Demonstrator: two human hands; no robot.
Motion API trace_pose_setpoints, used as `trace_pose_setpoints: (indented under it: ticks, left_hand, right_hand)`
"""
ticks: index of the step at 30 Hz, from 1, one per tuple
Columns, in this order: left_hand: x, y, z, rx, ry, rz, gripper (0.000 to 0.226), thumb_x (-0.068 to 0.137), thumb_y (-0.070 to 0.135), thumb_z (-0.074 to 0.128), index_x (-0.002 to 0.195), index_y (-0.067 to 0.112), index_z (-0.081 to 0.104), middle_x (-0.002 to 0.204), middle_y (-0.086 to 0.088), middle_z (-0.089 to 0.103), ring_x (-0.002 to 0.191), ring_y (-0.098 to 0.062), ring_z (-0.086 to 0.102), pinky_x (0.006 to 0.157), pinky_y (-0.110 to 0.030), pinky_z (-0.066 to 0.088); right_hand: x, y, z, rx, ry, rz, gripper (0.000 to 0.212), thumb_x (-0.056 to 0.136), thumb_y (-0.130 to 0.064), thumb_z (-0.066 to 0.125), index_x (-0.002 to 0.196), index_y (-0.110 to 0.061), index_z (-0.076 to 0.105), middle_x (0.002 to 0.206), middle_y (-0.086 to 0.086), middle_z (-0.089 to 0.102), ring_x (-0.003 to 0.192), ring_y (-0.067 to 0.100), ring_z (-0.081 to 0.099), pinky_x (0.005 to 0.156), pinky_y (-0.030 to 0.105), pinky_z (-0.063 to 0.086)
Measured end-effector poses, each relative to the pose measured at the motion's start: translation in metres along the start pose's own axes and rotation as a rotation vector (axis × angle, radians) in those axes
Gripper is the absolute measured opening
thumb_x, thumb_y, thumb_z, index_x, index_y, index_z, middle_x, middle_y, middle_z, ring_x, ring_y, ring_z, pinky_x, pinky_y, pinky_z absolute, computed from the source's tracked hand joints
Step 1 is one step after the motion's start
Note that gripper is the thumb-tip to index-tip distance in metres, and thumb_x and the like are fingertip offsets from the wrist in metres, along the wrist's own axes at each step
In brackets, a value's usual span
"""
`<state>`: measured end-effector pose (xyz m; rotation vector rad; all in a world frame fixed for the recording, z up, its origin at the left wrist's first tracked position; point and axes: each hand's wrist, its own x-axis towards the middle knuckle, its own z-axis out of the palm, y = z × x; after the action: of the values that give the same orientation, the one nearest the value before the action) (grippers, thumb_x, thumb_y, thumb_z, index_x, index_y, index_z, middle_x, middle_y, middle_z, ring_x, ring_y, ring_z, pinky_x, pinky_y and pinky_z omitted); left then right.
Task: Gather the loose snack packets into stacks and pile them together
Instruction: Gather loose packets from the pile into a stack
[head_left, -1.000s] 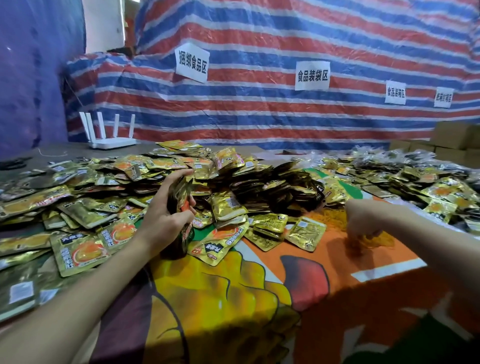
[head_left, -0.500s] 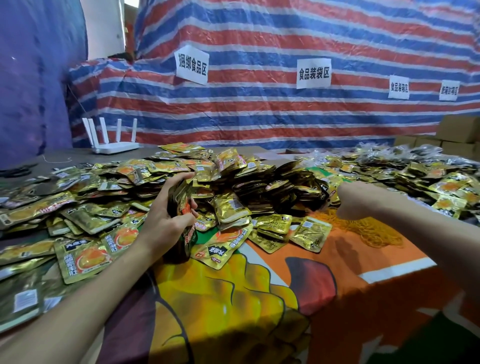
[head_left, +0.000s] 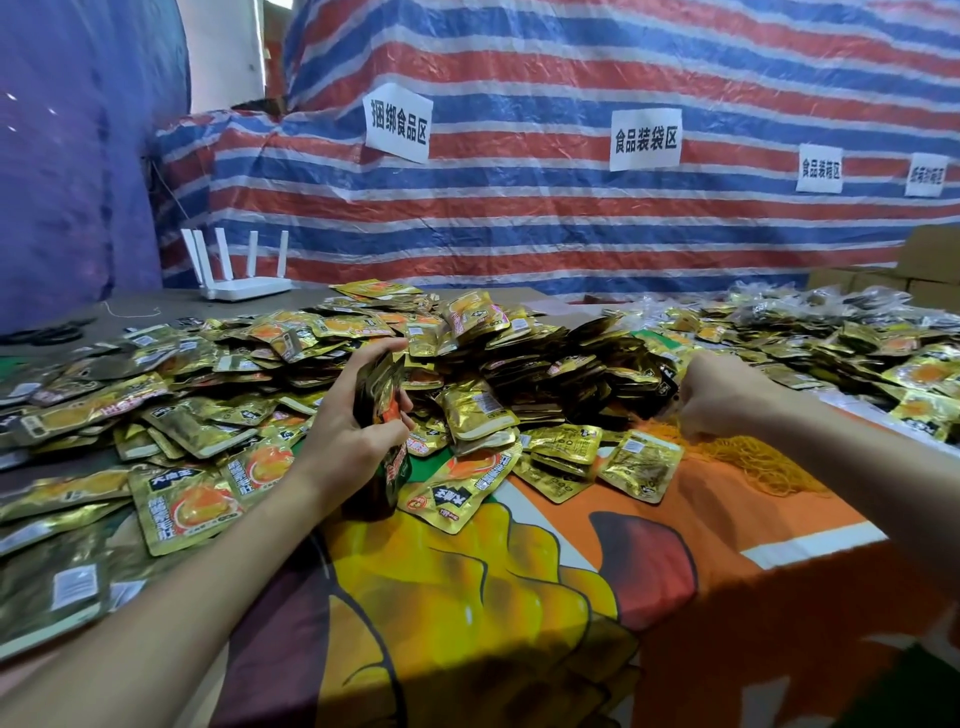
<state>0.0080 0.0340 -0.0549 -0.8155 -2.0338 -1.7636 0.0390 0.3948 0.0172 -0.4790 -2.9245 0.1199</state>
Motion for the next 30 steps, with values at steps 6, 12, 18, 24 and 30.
trace_pose_setpoints:
  ticks: [6,12,18,24,30]
  left_hand:
    - [0.001,0.001,0.0,-0.004,-0.012,0.0,0.074,0.069,-0.002,0.06,0.132,0.037,0.054,0.089,-0.012,0.061,0.089,-0.043,0.06,0.081,-0.053,0.053]
    - [0.001,0.0,-0.001,-0.009,-0.011,0.004,0.074,0.069,-0.002,0.06,0.132,0.037,0.055,0.089,-0.012,0.061,0.087,-0.041,0.061,0.081,-0.051,0.055]
    - [0.001,-0.002,-0.001,-0.008,-0.016,-0.003,0.075,0.07,-0.002,0.061,0.134,0.036,0.054,0.09,-0.013,0.061,0.087,-0.041,0.062,0.08,-0.051,0.055]
    - [0.002,-0.002,-0.001,0.019,-0.016,0.013,0.077,0.068,0.0,0.062,0.134,0.037,0.054,0.088,-0.007,0.064,0.084,-0.032,0.065,0.083,-0.051,0.055]
    - [0.001,-0.002,-0.002,0.004,-0.022,0.03,0.076,0.068,0.001,0.063,0.134,0.038,0.054,0.088,-0.008,0.064,0.084,-0.03,0.066,0.082,-0.043,0.057]
  right_hand:
    - [0.003,0.014,0.008,-0.01,0.038,-0.005,0.004,0.082,0.0,0.071,0.078,0.0,0.072,0.068,0.011,0.073,0.059,0.021,0.072,0.057,0.037,0.062]
    - [0.007,0.023,0.015,-0.074,-0.007,0.0,0.011,0.081,-0.002,0.057,0.082,-0.005,0.067,0.074,0.009,0.064,0.064,0.025,0.06,0.049,0.027,0.043]
    - [0.009,0.028,0.03,-0.067,-0.086,-0.024,0.018,0.08,-0.01,0.067,0.095,-0.005,0.076,0.088,0.014,0.075,0.077,0.025,0.069,0.062,0.038,0.056]
    - [0.004,0.021,0.028,-0.079,-0.015,0.036,0.025,0.077,-0.015,0.068,0.064,-0.016,0.046,0.063,0.001,0.049,0.058,0.02,0.049,0.05,0.026,0.036]
    - [0.0,0.016,0.024,-0.078,-0.046,0.035,0.035,0.077,-0.018,0.074,0.066,-0.018,0.04,0.066,0.0,0.048,0.06,0.018,0.046,0.051,0.027,0.036]
